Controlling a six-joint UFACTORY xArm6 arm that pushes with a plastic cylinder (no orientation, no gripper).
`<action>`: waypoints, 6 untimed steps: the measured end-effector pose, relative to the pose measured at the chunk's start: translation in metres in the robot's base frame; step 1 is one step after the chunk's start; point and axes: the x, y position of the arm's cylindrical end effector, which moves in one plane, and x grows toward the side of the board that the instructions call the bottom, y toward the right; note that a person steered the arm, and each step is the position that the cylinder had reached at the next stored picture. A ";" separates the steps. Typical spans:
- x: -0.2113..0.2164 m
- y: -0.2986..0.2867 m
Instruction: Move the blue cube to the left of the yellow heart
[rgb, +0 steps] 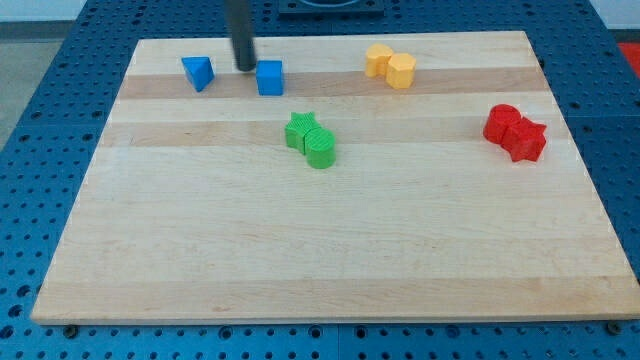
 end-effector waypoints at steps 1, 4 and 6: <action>0.009 -0.046; 0.044 0.027; 0.040 0.094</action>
